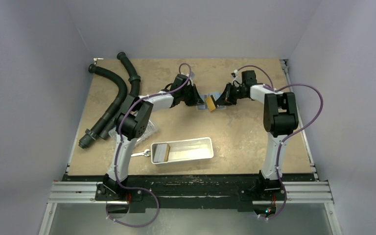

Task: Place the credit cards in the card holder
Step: Insert the credit card into the card holder.

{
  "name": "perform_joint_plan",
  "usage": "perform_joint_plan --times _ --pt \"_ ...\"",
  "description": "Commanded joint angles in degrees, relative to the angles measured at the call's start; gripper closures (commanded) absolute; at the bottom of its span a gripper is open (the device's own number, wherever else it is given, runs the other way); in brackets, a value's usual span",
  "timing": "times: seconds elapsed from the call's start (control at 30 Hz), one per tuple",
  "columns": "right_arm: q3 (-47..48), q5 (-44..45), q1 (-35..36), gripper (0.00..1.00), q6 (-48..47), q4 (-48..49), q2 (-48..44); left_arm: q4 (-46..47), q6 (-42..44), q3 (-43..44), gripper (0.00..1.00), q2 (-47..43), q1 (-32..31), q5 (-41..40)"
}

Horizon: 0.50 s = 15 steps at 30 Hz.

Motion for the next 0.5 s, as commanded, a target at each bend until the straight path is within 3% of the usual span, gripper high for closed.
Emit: perform_joint_plan --times 0.0,0.47 --pt "2.15 2.58 0.79 1.0 -1.61 1.03 1.91 -4.41 1.98 -0.22 1.0 0.92 0.22 -3.59" --pt "3.96 2.42 1.19 1.0 0.95 6.2 2.0 -5.21 2.11 -0.56 1.0 0.57 0.22 -3.87"
